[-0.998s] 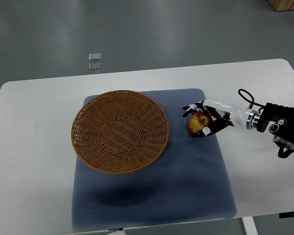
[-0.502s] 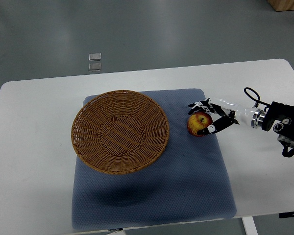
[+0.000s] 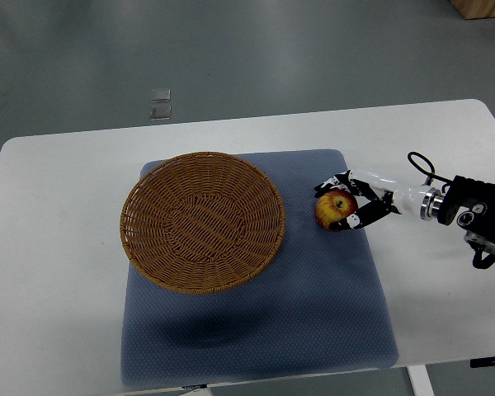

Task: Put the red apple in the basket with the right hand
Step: 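Close the right hand fingers around the red apple, then lift the apple up off the cushion with the right hand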

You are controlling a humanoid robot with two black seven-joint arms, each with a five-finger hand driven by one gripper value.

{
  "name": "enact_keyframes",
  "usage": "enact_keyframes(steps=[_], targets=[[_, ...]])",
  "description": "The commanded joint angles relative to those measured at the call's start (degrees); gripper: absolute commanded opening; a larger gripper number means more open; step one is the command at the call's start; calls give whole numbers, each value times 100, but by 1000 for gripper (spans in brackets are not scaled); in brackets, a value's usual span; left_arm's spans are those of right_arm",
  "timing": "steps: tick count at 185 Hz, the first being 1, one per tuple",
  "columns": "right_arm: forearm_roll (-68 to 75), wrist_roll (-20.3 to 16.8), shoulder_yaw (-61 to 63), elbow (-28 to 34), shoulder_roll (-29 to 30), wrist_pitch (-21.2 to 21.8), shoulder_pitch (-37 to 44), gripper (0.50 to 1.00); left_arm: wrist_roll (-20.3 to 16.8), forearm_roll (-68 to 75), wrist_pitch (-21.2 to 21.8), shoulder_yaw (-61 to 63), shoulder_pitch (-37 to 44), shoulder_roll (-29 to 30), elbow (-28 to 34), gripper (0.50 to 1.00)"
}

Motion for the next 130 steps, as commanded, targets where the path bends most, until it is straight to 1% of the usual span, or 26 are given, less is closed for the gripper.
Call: enact_keyframes(steps=[1,2,12,13,18,19,29,30,40,49,50,69,71,91,99,108,109,121,130], targets=[[-10,9,-9,-13,0,1,0,674,1,0,-1,0,0,0,0,1000],[-10,9,0,-13,0,1,0,662,1,0,-1,0,0,0,0,1000],[-10,9,0,-13,0,1,0,662,1,0,-1,0,0,0,0,1000],[-10,9,0,-22,-17,1,9,619,1,0,-1,0,0,0,0,1000],[-10,9,0,-22,-17,1,9,601,1,-9,-1,0,0,0,0,1000],[-10,9,0,-22,-17,1,9,590,1,0,-1,0,0,0,0,1000],[-10,9,0,-22,-17,1,9,590,1,0,-1,0,0,0,0,1000],[-10,17,0,-22,-35,-8,17,546,1,0,-1,0,0,0,0,1000],[-1,17,17,-22,-53,-34,18,513,1,0,-1,0,0,0,0,1000],[-1,17,17,-22,-53,-35,18,513,1,0,-1,0,0,0,0,1000],[17,17,26,-22,-70,-87,44,500,1,0,-1,0,0,0,0,1000],[61,26,35,-13,-88,-114,97,500,1,0,-1,0,0,0,0,1000],[105,26,61,-5,-114,-114,202,500,1,0,-1,0,0,0,0,1000],[113,26,246,4,-202,-52,334,500,1,0,-1,0,0,0,0,1000],[113,-18,439,136,-255,18,536,500,1,0,-1,0,0,0,0,1000],[113,-18,439,136,-255,18,536,500,1,0,-1,0,0,0,0,1000],[113,-44,448,258,-255,27,710,500,1,0,-1,0,0,0,0,1000],[113,-114,448,461,-202,-8,923,500,1,0,-1,0,0,0,0,1000],[113,-114,448,461,-202,-8,923,500,1,0,-1,0,0,0,0,1000]])
